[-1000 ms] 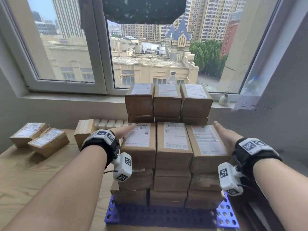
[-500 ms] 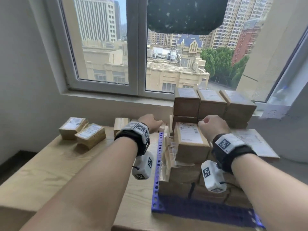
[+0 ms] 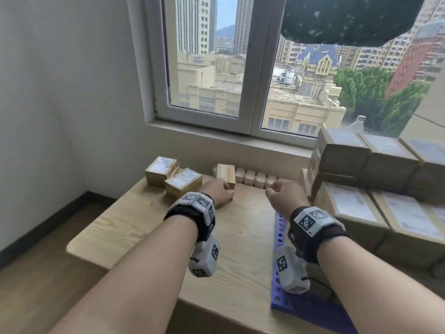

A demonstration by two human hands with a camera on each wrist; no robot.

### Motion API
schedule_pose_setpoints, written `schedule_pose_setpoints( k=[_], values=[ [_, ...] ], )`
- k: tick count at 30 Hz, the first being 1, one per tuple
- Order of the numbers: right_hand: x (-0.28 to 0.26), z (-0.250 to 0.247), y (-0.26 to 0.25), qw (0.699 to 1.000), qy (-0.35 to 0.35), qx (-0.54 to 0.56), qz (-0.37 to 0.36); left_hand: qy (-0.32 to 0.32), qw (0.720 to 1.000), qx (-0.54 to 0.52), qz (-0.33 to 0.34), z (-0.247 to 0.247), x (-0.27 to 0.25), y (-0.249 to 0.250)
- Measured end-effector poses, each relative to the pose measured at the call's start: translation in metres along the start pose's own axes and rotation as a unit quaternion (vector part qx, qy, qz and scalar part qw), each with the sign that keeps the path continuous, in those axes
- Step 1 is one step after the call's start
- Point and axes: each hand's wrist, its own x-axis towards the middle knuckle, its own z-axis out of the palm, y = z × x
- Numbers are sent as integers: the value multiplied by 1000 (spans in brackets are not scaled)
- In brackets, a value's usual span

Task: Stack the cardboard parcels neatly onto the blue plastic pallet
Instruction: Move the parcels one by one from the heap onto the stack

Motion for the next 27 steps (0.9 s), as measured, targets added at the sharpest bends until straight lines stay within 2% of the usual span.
schedule_pose_setpoints(
  k=[4,10,20,27],
  values=[
    [18,33,-18,999,-32,7,-24,6,999,-29,-25,-6,11,-34],
    [68,84,-38,997,-57,42,-19,1,999,-23,-48,-19,51,-77],
    [169,160,-61,993,-99,59,34,-19,992,-31,-121,-36,154,-146],
    [207,196,-61,990,-119,7,68,-29,986,-64,-150,-35,208,-180]
  ],
)
